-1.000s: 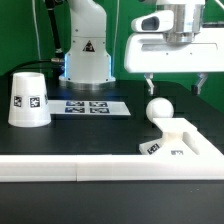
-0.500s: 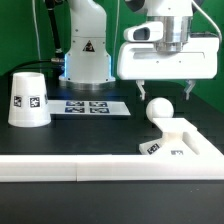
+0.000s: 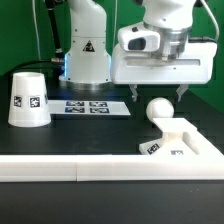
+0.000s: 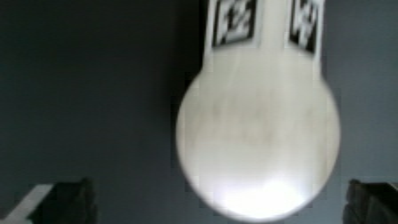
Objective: Assemble lamp
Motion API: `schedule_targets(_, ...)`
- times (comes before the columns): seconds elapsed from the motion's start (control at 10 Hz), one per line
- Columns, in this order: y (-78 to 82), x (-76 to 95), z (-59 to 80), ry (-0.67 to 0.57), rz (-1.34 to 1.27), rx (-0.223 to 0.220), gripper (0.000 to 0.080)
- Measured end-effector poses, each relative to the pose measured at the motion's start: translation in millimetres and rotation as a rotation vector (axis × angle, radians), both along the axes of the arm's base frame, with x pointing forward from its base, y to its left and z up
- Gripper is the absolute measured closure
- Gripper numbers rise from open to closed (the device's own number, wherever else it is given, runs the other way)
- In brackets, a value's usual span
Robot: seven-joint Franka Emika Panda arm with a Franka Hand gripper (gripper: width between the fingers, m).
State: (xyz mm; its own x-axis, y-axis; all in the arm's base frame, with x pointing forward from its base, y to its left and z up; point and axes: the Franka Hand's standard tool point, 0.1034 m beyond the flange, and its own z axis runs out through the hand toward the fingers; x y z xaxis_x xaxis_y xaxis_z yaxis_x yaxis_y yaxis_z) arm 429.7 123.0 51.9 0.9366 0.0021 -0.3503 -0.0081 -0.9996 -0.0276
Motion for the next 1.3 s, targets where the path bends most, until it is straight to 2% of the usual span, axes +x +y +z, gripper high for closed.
schedule_targets(0.3,11.7,2.4,6.0,0.183,0.009,0.004,0.0101)
schedule_targets(0.4,10.4,1.4,8.7,0.263,0.011,-0.001,0.0101)
schedule_targets(0.7,8.3,-3.1,3.9,0.451,0.017,-0.011,0.0101)
schedule_targets(0.9,12.5,0.4,-4.4,0.488,0.017,-0.016,0.0101)
schedule_targets(1.1,14.5,0.0,-8.7,0.473,0.020,-0.017,0.0101)
schedule_targets(1.3,13.6,-5.2,-19.3,0.462,0.019,-0.019,0.0101)
